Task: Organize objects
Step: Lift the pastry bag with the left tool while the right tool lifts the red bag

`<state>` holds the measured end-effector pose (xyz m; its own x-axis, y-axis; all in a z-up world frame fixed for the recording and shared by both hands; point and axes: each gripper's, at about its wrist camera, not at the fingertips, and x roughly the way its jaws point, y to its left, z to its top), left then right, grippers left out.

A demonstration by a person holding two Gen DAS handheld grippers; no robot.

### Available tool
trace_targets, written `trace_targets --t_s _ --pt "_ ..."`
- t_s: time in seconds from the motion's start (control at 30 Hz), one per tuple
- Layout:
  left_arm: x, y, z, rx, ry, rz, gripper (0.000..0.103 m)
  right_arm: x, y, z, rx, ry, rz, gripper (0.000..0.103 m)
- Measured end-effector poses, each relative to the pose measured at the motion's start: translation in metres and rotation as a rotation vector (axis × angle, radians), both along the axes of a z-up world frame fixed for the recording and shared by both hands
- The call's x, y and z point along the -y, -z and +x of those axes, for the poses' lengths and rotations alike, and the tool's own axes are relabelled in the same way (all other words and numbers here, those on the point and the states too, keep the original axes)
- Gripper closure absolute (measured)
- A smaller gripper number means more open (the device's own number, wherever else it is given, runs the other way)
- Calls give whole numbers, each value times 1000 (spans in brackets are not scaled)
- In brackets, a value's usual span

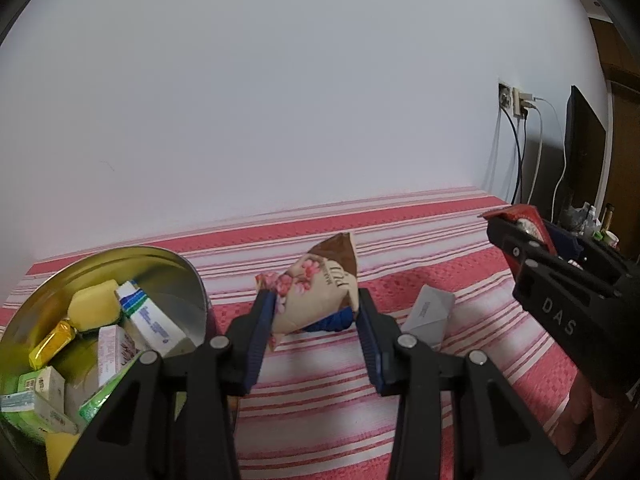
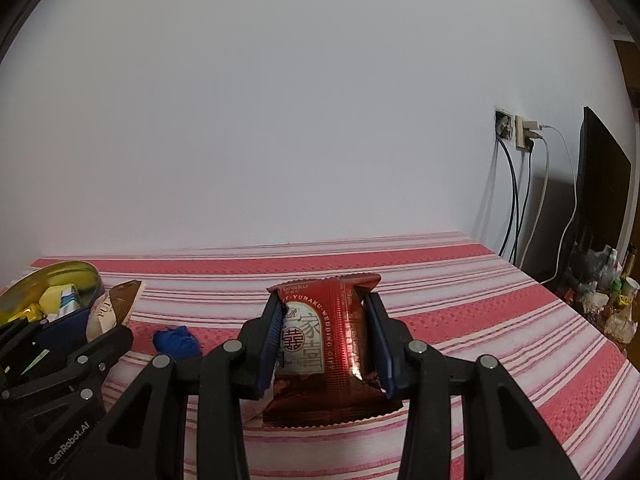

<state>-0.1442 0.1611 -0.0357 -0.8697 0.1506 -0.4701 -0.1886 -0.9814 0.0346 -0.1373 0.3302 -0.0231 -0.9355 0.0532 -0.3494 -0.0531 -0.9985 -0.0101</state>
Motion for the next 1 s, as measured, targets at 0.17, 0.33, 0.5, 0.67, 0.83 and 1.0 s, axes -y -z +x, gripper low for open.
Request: trace_targets --t_s 0.17,0.33,0.5,0.67,0.83,1.0 --pt "8 -1 7 -19 -15 14 62 7 0 6 -19 -19 -6 60" --pt "20 2 14 -42 -26 31 62 13 0 12 -39 -37 1 60" --pt "29 2 17 -56 -39 47 62 16 1 17 -55 -59 -2 60" --pt "39 1 21 -71 -62 62 62 20 0 22 -66 -93 -4 60" --pt "42 -2 23 -94 -78 61 62 25 1 26 -75 -127 -5 60" --pt "55 -1 33 -113 -85 64 62 29 1 30 -84 -150 -3 60"
